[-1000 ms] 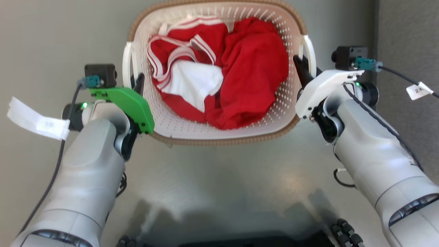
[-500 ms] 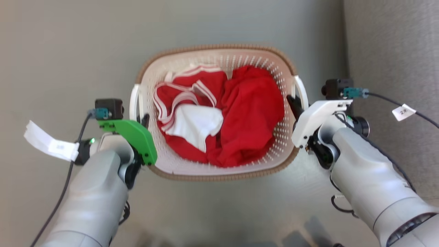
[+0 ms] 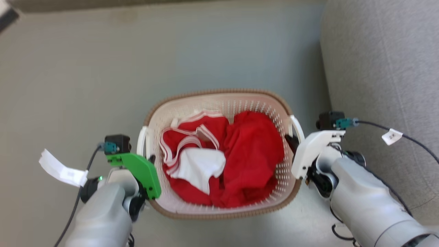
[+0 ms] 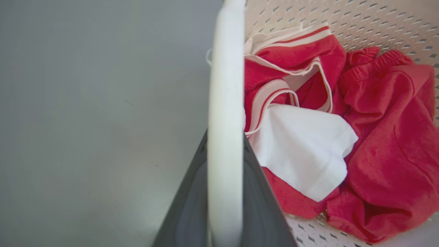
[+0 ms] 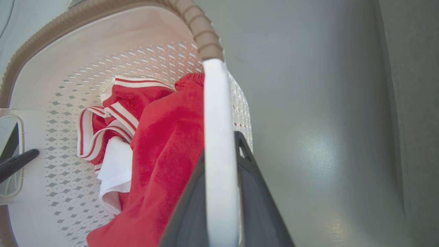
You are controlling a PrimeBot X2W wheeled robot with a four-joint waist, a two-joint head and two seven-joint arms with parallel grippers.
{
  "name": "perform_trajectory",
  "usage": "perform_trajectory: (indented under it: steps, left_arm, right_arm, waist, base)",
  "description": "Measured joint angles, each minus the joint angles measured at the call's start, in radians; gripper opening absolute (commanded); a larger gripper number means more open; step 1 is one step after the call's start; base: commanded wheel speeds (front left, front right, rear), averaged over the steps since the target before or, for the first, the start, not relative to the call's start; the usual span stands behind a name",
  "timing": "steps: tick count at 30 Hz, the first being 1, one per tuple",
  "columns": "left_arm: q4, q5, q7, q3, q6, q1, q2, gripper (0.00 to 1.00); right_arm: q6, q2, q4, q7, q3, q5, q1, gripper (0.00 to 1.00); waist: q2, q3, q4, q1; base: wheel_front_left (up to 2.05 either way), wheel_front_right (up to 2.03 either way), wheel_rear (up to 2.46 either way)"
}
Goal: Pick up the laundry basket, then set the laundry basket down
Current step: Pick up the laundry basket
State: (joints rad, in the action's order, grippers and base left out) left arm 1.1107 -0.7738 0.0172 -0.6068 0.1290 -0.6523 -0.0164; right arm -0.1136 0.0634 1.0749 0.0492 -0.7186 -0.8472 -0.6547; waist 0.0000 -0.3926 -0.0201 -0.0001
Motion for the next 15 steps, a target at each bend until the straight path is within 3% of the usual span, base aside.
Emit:
perform_trajectory:
  steps: [15]
  left_arm:
    - [0.001,-0.079,-0.054,-0.052,0.0,0.153,0.0,0.0]
  right_arm:
    - [0.0,-0.002,0.026,-0.073,-0.066,-0.052,0.131,0.0]
  waist:
    - [0.0,0.232,0.003,0.0]
  base:
    - [0.0,0.0,0.0]
